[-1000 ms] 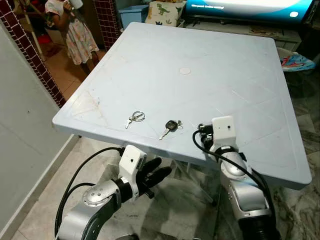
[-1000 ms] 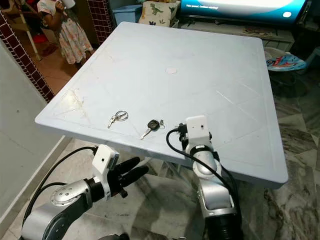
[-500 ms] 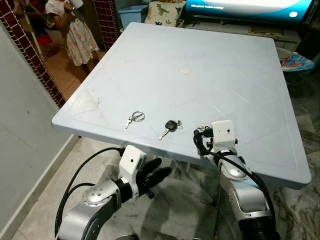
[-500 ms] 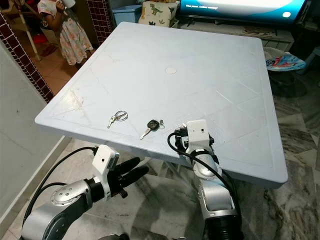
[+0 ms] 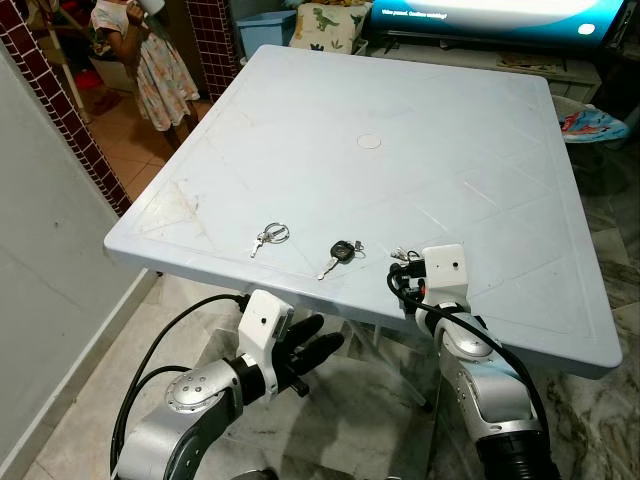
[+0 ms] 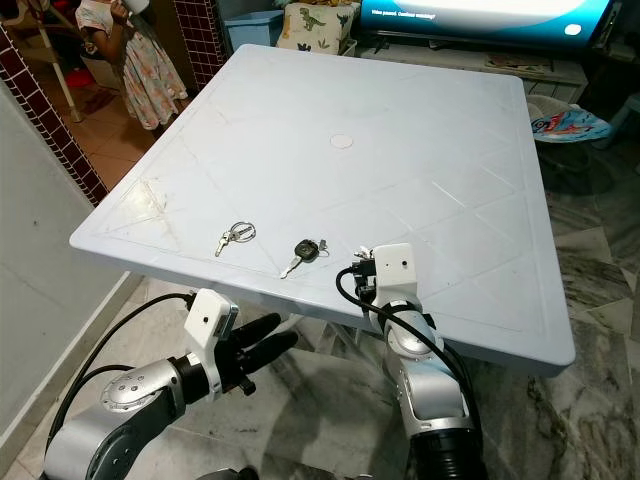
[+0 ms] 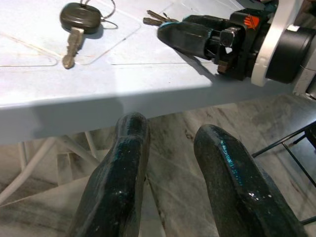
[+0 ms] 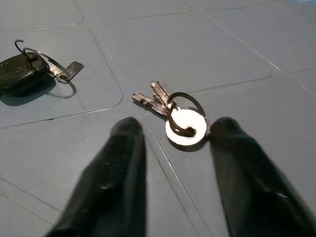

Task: Hang keys on a hook

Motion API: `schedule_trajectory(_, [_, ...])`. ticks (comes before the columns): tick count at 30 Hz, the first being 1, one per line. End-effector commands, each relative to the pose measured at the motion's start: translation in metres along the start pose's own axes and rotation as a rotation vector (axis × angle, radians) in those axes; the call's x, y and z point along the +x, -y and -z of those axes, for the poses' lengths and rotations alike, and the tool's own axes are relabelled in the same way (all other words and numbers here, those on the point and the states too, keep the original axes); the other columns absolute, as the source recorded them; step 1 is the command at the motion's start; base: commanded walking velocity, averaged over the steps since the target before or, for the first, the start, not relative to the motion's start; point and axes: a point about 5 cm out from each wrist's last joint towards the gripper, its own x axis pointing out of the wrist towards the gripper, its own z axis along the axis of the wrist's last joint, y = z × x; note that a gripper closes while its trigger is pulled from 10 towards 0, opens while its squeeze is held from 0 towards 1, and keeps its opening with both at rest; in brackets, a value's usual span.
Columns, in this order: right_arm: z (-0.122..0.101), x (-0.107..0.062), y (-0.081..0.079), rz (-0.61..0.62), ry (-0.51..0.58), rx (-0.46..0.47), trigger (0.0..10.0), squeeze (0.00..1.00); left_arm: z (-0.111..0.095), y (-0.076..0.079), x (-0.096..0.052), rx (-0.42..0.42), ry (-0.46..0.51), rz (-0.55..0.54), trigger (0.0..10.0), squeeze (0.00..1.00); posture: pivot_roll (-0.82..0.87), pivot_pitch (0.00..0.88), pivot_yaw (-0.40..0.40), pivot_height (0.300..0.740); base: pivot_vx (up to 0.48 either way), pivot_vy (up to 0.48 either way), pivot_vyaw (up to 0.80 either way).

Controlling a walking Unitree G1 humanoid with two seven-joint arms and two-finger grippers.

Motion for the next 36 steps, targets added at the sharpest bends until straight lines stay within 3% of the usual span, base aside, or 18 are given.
schedule_trajectory(1, [0.0076, 0.0, 0.0037, 0.01, -0.038, 0.013, 0.0, 0.0, -0.003, -0.0003, -0.0031, 0.001, 0.021, -0.008, 10.0, 0.0, -0.05, 0.136, 0.025, 0.74, 0.0, 0.0, 0.0])
schedule_trajectory(5, [0.0082, 0.0006, 0.0041, 0.01, -0.039, 0.012, 0.0, 0.0, -0.0089, 0.0003, -0.0028, -0.005, 0.055, -0.007, 10.0, 0.0, -0.06, 0.137, 0.024, 0.74, 0.0, 0.0, 0.0])
schedule_trajectory(31, [0.014, 0.0019, 0.0079, 0.06, -0.079, 0.022, 0.0, 0.0, -0.0053, -0.0004, -0.0028, 0.002, 0.027, -0.007, 10.0, 0.0, -0.04, 0.139, 0.032, 0.74, 0.0, 0.0, 0.0])
schedule_trajectory(36, [0.0057, 0.0001, 0.0124, 0.111, -0.016, 0.002, 0.0, 0.0, -0.0047, -0.0006, -0.0036, 0.008, 0.019, -0.003, 10.0, 0.0, -0.04, 0.138, 0.037, 0.74, 0.0, 0.0, 0.0])
